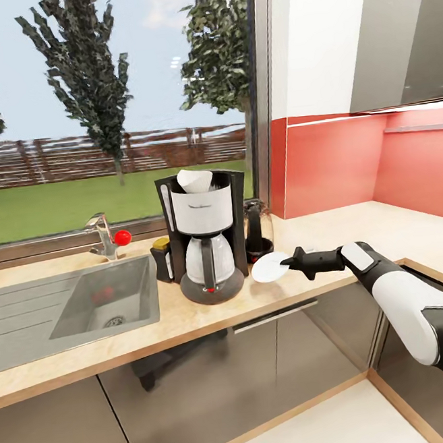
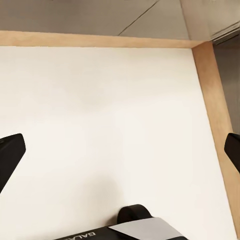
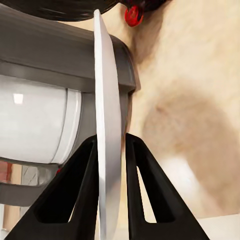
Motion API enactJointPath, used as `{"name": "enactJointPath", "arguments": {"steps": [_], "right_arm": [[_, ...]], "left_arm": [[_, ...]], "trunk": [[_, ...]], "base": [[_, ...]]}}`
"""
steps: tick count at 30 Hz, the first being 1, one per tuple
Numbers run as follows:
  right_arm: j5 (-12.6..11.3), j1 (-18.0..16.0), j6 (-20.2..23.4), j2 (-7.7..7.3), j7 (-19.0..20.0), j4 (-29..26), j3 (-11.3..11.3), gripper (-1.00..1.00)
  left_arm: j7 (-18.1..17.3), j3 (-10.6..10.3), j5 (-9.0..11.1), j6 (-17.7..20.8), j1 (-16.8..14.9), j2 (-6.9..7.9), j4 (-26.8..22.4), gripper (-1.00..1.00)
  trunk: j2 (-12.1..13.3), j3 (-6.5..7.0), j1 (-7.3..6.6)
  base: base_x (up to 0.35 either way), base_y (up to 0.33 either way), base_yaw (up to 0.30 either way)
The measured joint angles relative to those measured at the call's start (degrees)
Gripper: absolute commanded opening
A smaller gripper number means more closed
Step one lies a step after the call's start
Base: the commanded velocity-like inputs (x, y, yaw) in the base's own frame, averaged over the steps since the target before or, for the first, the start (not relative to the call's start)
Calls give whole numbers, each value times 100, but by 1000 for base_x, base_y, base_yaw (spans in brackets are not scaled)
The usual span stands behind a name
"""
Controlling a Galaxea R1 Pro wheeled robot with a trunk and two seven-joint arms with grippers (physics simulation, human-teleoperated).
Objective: Set up a coffee station on the kitchen countertop: keep the coffee maker on the countertop, move the bottle of coffee from the kitchen shelf to the counter next to the coffee maker, place a paper coffee filter on top of the coffee maker, put the saucer next to the coffee maker with the coffee cup on the saucer, and place the electric kettle next to the coffee maker.
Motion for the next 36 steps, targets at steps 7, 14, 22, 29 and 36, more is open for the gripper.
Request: {"name": "enactJointPath", "arguments": {"steps": [7,14,22,29,36], "right_arm": [[6,0,-5,5,-21,27,-3,-100],[17,0,-31,10,-51,45,-3,-100],[29,0,-35,10,-53,46,-2,-100],[30,0,-33,10,-53,46,0,-100],[30,0,-27,10,-53,46,1,-100]], "left_arm": [[0,4,0,0,0,-1,0,100],[0,10,0,6,0,-1,0,100],[0,10,0,7,0,-1,0,100],[0,10,0,8,0,-1,0,100],[0,10,0,8,0,-1,0,100]], "trunk": [[0,0,0],[0,0,0],[0,-16,0],[0,-76,0],[0,-138,0]], "base": [[3,0,0],[0,0,0],[0,0,0],[0,0,47],[0,0,71]]}}
